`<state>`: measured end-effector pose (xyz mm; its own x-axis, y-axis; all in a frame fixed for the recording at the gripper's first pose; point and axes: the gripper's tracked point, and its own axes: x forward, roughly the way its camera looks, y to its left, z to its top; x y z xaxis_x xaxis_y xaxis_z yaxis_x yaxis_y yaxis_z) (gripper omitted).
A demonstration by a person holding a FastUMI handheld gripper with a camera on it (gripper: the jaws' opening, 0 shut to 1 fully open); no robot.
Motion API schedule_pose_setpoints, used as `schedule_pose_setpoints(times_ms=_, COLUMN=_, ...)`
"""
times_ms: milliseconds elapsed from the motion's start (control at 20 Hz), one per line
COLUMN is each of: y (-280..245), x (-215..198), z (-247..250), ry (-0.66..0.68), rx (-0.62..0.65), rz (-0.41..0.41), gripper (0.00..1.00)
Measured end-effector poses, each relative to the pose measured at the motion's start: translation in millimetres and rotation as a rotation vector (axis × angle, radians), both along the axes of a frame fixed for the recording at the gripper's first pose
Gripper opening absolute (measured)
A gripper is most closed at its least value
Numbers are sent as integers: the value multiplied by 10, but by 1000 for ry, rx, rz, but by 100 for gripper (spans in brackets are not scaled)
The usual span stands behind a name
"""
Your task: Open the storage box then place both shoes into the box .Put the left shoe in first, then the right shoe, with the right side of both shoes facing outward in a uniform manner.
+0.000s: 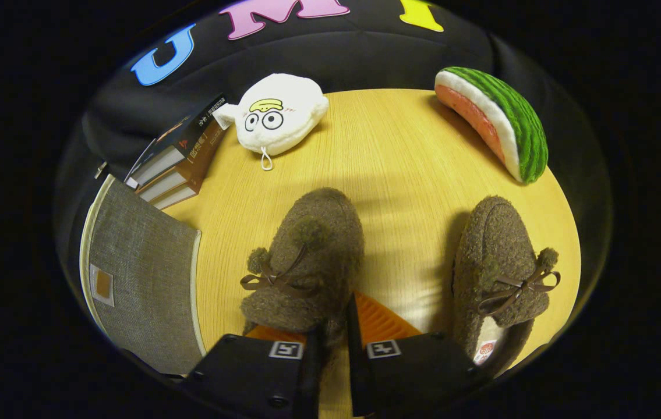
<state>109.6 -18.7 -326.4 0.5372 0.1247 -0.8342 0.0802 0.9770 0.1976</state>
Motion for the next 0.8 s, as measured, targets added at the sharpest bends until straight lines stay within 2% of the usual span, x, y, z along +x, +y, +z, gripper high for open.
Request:
schedule_pose_setpoints(times_ms=50, y=-15, x=18, z=6, ry=4, rx=24, rz=-15, gripper=11)
schedule_pose_setpoints(times_ms=150, y=-23, x=19, z=-5, ry=7, rx=53, rz=2, gripper=6)
schedule_pose_setpoints(times_ms=300, y=-22, x=-40, z=81, ry=25, rx=66, rz=20, gripper=5)
schedule_pose_setpoints(times_ms=500, y=-3, x=-113, z=397, ry=-2, rx=82, rz=1, gripper=5)
schedule_pose_setpoints(times_ms=800, y=199, x=-221, z=1281, ry=-104, rx=109, rz=-39, gripper=5)
